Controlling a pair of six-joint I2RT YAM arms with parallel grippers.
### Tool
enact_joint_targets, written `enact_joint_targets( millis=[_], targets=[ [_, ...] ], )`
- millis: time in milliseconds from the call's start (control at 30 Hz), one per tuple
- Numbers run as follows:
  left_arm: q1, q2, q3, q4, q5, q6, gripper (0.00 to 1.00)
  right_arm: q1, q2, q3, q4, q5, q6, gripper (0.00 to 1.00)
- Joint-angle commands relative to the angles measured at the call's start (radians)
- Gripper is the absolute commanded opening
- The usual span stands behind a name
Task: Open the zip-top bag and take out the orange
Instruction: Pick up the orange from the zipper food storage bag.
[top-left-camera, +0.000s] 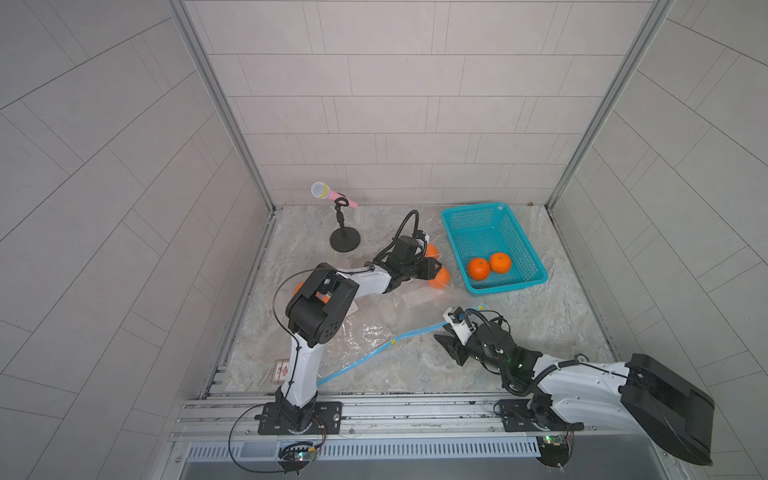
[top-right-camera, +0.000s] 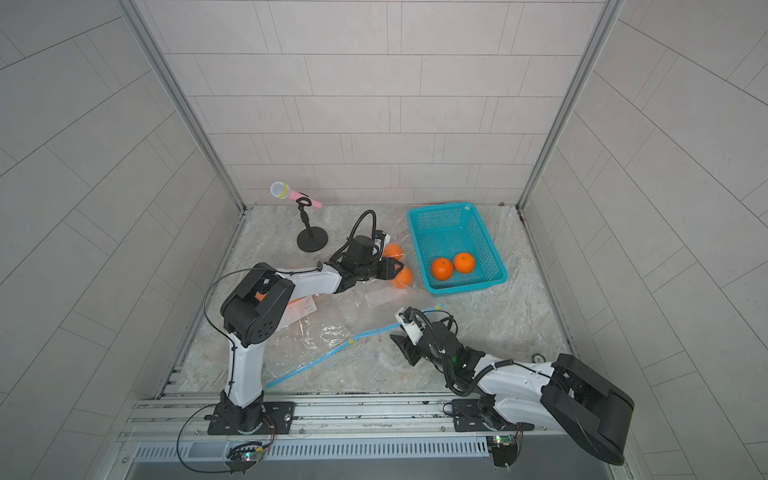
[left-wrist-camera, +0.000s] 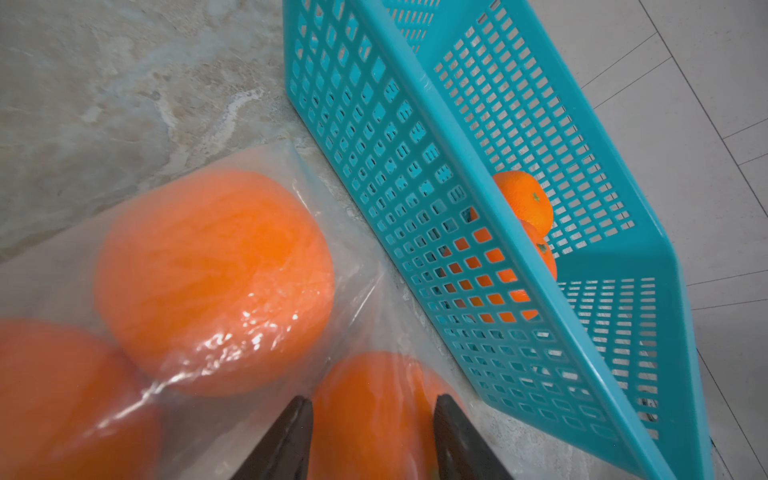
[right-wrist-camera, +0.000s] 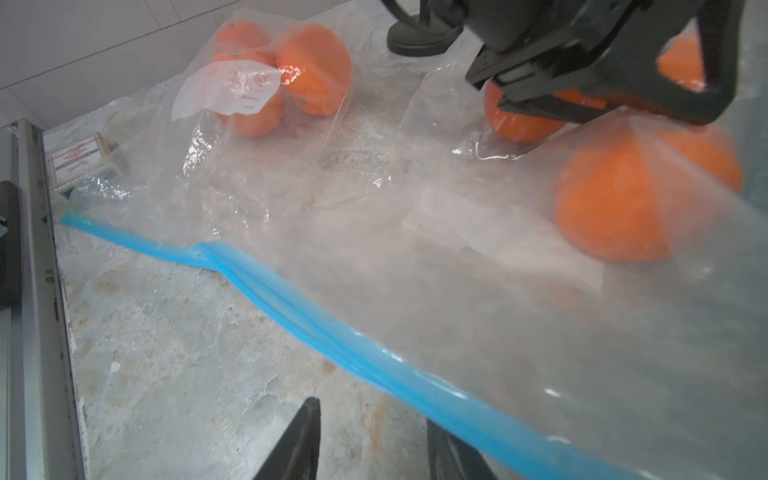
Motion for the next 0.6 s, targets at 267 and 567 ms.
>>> enact_joint_targets(
  millis=[267,567],
  targets=[
    [-0.004,-0.029,-0.078,-0.094,-0.026,0.012,0.5,-0.036,-0.119,0.011,-0.054,-0.052,0.024,0.41],
    [-0.006,-0.035,-0.094,-0.081,-0.025,0.003,0.5,-0.042,-0.158,0.065,-0.174,-0.039,0.027,0.41]
  ],
)
